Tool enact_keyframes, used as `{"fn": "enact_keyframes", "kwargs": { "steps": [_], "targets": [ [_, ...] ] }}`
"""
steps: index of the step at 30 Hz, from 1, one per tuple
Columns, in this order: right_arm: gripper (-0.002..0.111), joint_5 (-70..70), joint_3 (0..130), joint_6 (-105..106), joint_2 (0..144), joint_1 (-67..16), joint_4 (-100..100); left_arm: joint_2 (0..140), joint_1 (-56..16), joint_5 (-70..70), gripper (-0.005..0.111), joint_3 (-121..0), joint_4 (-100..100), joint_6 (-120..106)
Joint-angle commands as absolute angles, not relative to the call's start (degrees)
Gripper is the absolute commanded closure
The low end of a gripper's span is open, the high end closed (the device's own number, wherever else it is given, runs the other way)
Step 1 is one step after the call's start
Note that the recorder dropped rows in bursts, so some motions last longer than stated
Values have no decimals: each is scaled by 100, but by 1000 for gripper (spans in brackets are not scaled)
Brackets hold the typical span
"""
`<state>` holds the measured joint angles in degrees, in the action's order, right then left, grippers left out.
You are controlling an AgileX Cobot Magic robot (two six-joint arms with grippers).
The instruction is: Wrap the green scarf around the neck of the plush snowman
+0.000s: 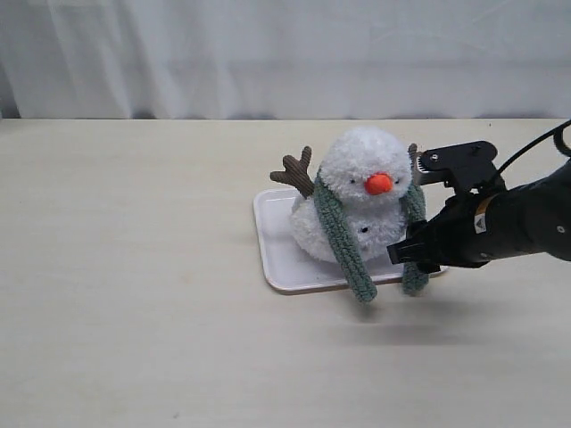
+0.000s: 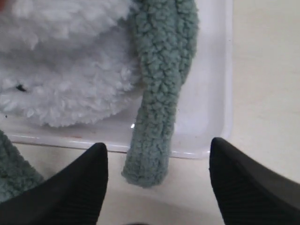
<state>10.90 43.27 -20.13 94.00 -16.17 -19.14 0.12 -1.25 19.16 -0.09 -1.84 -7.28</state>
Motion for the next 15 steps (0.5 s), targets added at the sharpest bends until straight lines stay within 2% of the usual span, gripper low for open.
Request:
{"fn": "enact_keyframes", "kwargs": {
  "steps": [1,5,7,15],
  "targets": [
    [49,652,4328,-2035,9869,-1581,-1871,0,-140,1858,107,0,-222,-732],
    [49,484,4328,-2035,10118,-1581,-1896,0,-140,1858,107,0,-222,-732],
    [52,435,4328,-2021,10162,-1581,-1912,0,-140,1858,107,0,-222,-732],
    [98,358,4328,-2021,10268,-1581,-1912,0,-140,1858,107,0,-222,-732]
  ]
}}
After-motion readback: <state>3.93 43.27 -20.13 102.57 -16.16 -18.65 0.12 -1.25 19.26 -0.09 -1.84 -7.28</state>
